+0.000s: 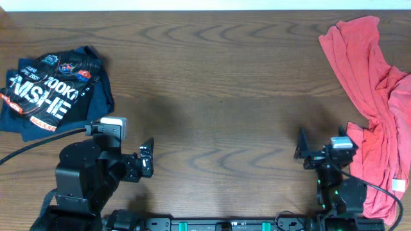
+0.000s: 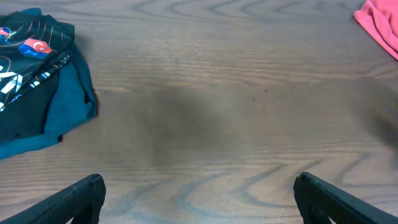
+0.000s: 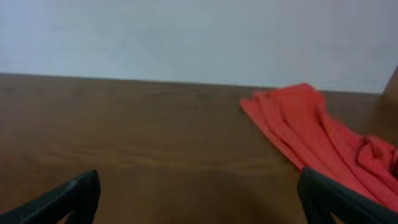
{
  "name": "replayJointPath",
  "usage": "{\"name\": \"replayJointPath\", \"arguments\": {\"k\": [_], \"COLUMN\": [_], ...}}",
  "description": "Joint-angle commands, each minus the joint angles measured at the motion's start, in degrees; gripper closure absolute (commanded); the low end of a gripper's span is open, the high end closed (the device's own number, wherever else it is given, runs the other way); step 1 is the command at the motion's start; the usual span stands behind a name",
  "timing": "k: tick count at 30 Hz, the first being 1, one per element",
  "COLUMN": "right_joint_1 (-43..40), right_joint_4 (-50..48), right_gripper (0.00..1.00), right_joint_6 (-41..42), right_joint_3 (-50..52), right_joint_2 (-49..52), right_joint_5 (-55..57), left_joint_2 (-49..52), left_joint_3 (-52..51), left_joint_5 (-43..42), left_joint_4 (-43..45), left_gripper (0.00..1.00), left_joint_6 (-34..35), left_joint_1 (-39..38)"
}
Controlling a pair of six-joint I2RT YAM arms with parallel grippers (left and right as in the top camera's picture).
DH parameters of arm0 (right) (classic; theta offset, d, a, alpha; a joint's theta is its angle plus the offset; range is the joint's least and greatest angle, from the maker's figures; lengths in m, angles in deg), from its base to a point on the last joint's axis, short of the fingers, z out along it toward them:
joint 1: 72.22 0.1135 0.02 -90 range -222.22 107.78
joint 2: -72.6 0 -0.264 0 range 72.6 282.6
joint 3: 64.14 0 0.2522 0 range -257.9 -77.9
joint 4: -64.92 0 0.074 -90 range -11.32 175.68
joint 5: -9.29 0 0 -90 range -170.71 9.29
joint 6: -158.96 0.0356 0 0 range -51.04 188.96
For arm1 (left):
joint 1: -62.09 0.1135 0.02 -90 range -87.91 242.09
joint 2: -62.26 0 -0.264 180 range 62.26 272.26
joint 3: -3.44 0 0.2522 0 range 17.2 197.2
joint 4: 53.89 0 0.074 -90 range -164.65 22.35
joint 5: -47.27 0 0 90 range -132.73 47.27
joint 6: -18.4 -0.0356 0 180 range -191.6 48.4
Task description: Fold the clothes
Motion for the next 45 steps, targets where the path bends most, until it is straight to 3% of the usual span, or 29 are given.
{"name": "replayJointPath", "arguments": {"k": [1,34,37,45], "right_joint_1": [-0.48,-0.46,-0.46,-0.46], "right_joint_4": [0.2,0.35,0.35,0.35], "right_gripper": [0.01,0.01,0.01,0.01], "right_joint_6": [-0.22,-0.2,-0.22,-0.2], "right_joint_3": [0.07,0.07,0.07,0.07], "right_joint_2": [-0.55,-0.55,-0.55,-0.52], "right_joint_5": [-0.28,-0.28,-0.28,-0.28], "left_joint_2": [-0.09,-0.35,-1.9,-11.96], "left_joint_3": [-0.07,-0.07,-0.07,-10.78], "left_joint_5": [0.59,0.61,3.52,4.42], "left_joint_4": [-0.02,-0.11,-2.89,-1.33], "left_gripper": [0.02,0.02,0.02,0.02], "left_joint_6": [0.74,0.74,-3.63,-3.63], "left_joint_1": [0.13,0.15,1.95,9.55]}}
